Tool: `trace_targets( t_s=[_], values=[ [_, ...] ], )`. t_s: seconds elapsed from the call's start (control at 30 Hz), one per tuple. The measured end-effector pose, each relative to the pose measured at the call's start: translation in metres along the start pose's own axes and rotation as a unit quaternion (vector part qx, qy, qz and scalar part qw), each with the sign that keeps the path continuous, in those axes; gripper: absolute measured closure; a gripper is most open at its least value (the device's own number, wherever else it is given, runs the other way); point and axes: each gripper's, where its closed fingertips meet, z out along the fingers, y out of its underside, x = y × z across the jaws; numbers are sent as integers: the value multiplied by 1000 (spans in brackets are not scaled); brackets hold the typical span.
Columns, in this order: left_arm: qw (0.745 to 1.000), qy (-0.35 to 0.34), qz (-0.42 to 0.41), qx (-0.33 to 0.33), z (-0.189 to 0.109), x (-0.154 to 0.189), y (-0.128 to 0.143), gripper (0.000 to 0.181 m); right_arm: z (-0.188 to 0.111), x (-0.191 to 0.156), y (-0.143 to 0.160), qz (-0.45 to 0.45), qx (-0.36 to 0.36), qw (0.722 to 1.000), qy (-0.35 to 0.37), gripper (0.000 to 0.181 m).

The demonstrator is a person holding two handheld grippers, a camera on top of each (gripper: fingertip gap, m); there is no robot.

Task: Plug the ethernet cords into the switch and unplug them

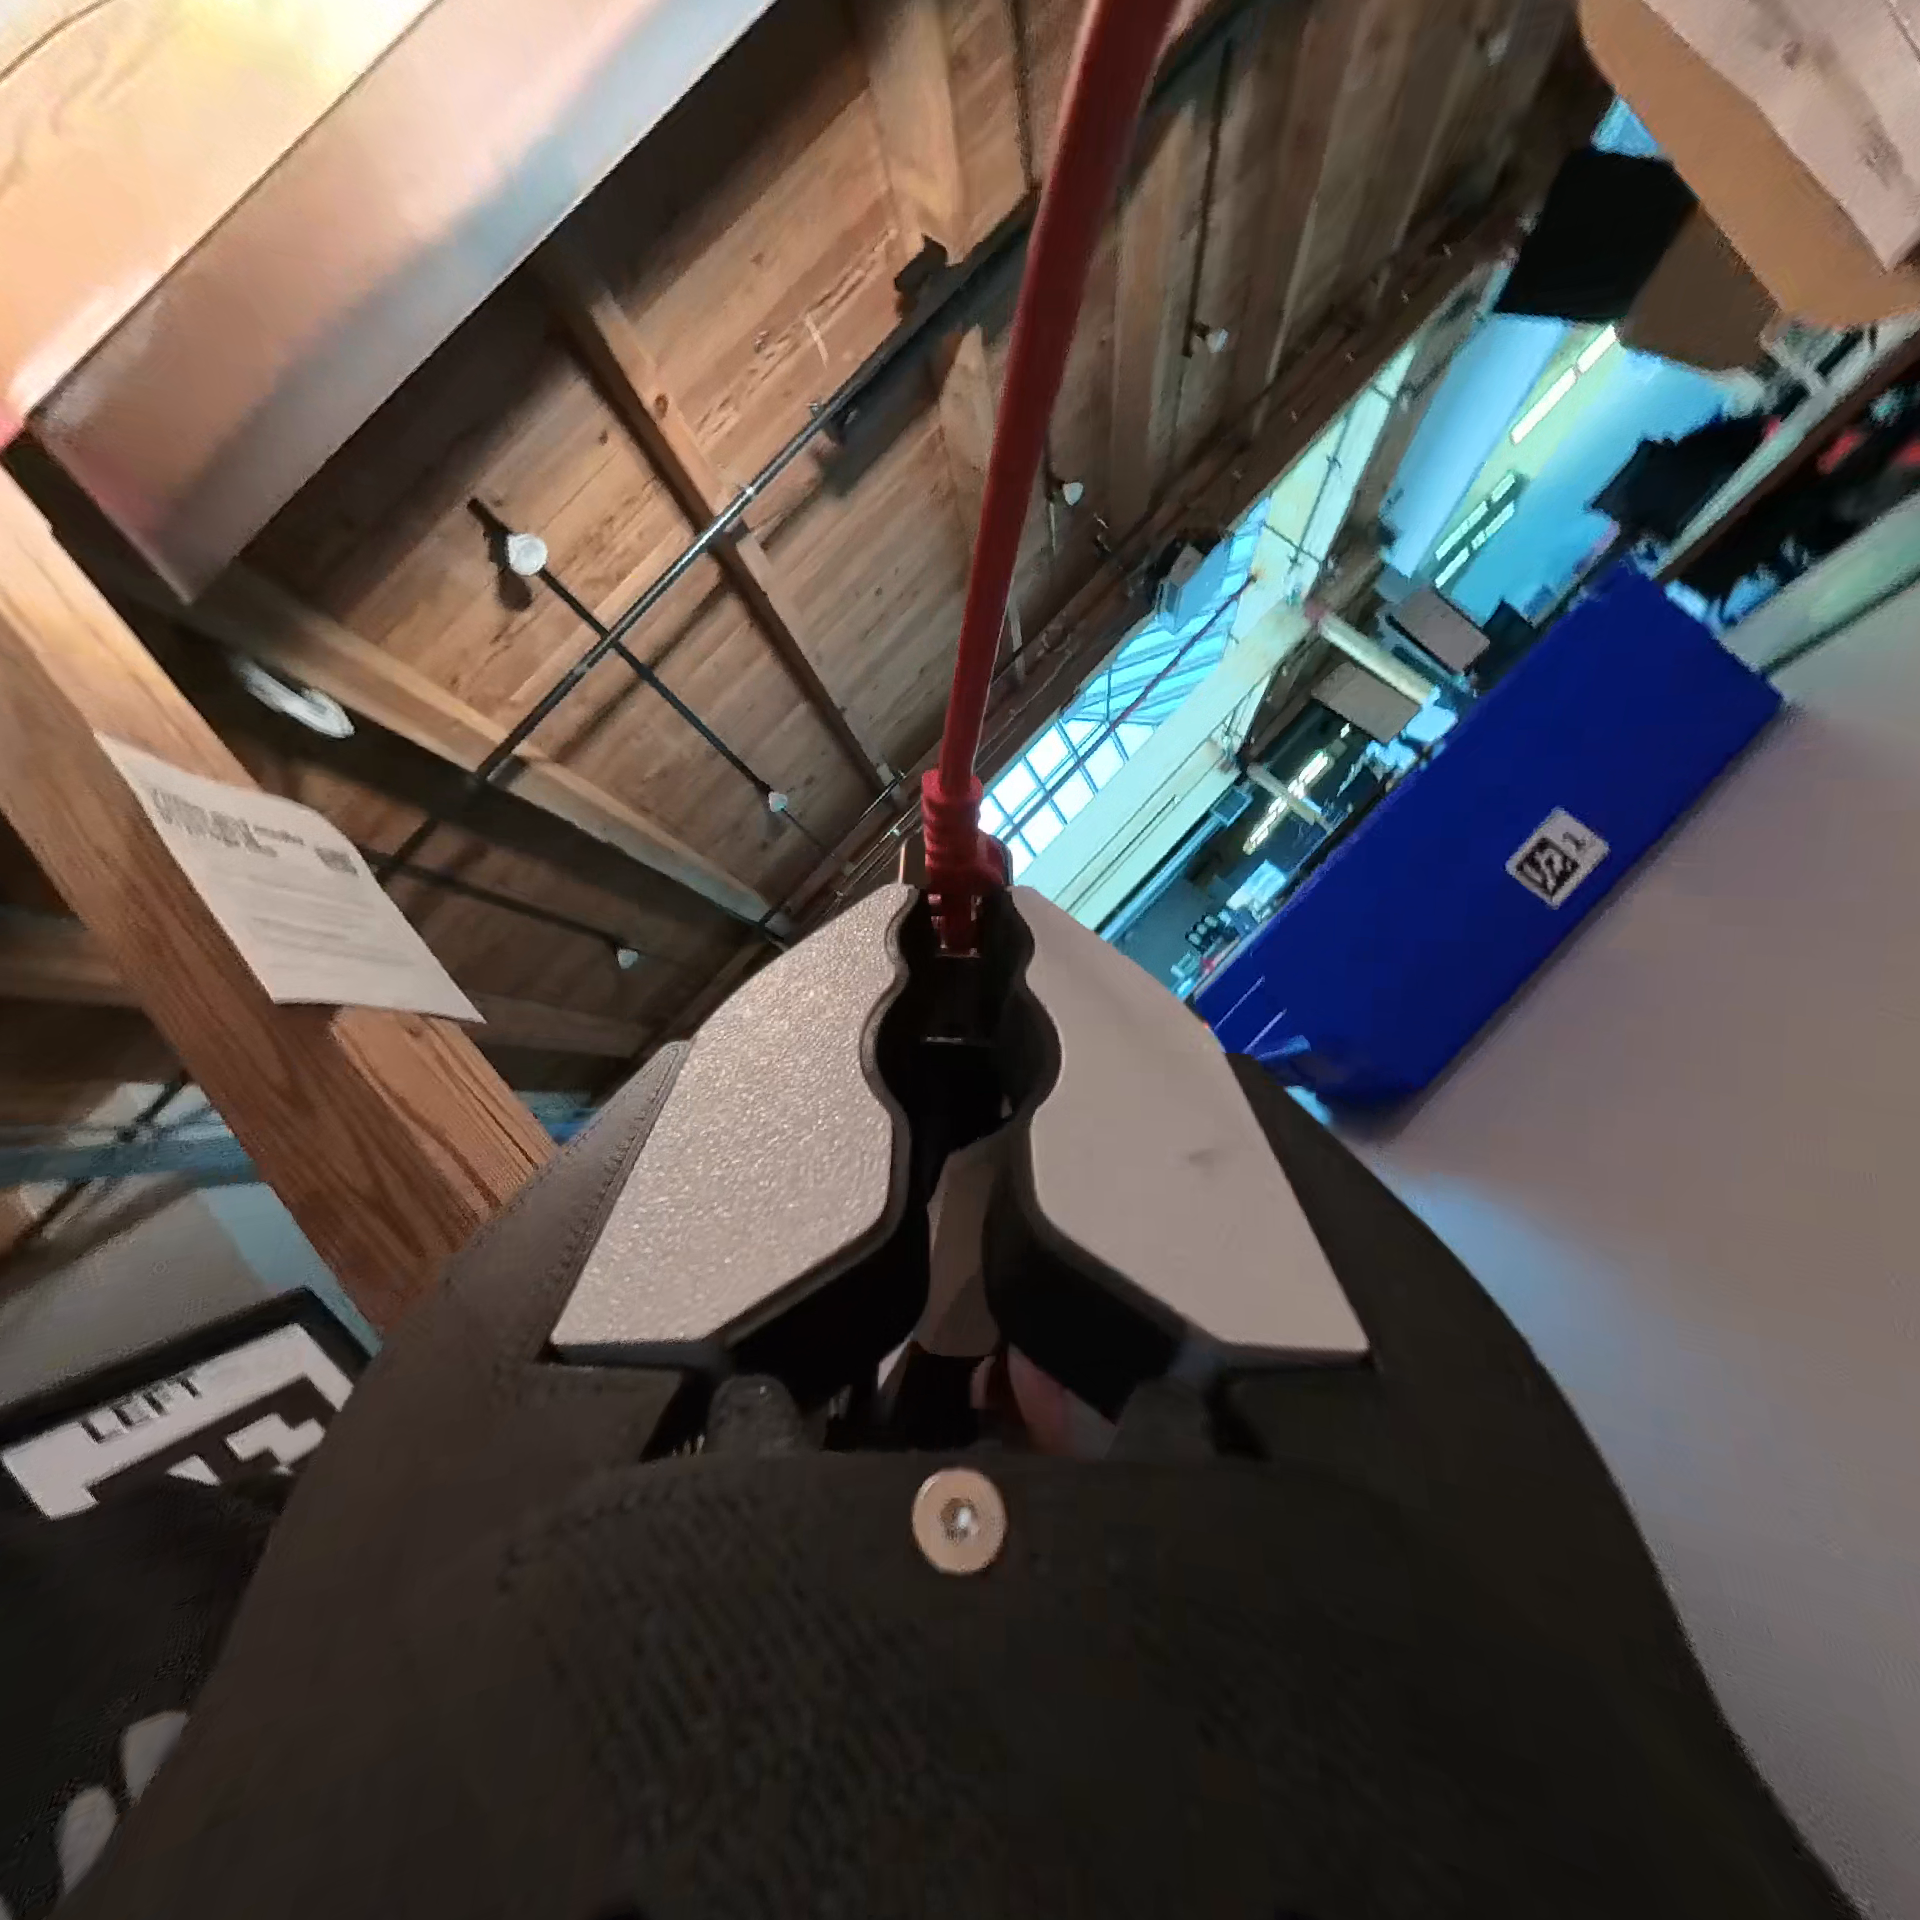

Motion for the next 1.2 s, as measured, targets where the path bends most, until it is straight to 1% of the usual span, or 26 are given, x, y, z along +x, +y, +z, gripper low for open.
trace_targets(
  t_s=[0.1,0.17,0.2,0.23,0.27,0.3,0.37,0.4,0.43,0.47,0.5,0.53,0.57,0.6,0.63,0.7,0.77,0.8,0.87,0.9,1.0,1.07,1.17,1.2],
  values=[
    [999,-49,8,-4,-1,-13,-3,115,13,-7,-2,-43,-10,999,-19,169],
    [998,-67,8,-5,-2,-21,-2,115,23,-10,-3,-43,-14,998,-33,169],
    [997,-71,9,-8,-4,-24,0,115,25,-8,-6,-42,-3,999,-28,170],
    [997,-71,-4,-7,-5,-25,2,115,26,-6,-7,-45,-8,998,-32,170],
    [997,-68,-29,-11,-6,-26,6,115,25,-2,-14,-60,6,998,-21,170],
    [996,-66,-53,-12,-7,-28,9,115,24,1,-24,-55,13,998,-19,170],
    [995,-71,-72,-18,-10,-34,15,116,19,3,-38,-138,-14,990,16,170],
    [994,-68,-81,-20,-10,-35,18,116,18,-5,-42,-160,-40,986,12,170],
    [993,-67,-90,-23,-10,-35,20,116,17,-7,-45,-190,-78,978,32,170],
    [993,-66,-96,-25,-10,-35,22,116,12,-6,-52,-247,-114,960,62,171],
    [993,-62,-100,-27,-10,-35,24,116,6,-6,-59,-272,-159,946,80,171],
    [993,-61,-101,-30,-9,-34,25,115,0,-7,-76,-278,-171,939,105,170],
    [993,-60,-101,-32,-9,-34,26,115,-7,-14,-93,-286,-180,935,112,171],
    [993,-57,-102,-33,-9,-33,27,115,-16,-17,-107,-284,-214,926,125,170],
    [993,-53,-104,-32,-8,-31,27,115,-26,-17,-126,-291,-226,917,153,171],
    [993,-47,-107,-33,-7,-29,27,116,-48,-17,-163,-289,-251,901,203,171],
    [993,-42,-107,-34,-6,-27,28,116,-73,-9,-189,-265,-296,882,252,171],
    [993,-41,-107,-34,-5,-27,28,116,-86,-1,-204,-264,-304,868,290,171],
    [992,-37,-112,-33,-5,-26,28,116,-119,20,-221,-246,-358,825,360,170],
    [992,-37,-114,-34,-5,-26,29,116,-135,31,-231,-233,-369,808,396,170],
    [992,-33,-116,-35,-4,-25,29,115,-171,59,-249,-187,-391,770,468,170],
    [992,-32,-114,-35,-4,-24,30,115,-181,71,-246,-141,-406,767,476,170],
    [992,-29,-114,-36,-4,-23,30,115,-179,90,-242,-115,-397,775,479,169],
    [992,-29,-115,-36,-4,-23,30,115,-178,96,-240,-110,-399,773,481,169]
  ],
)
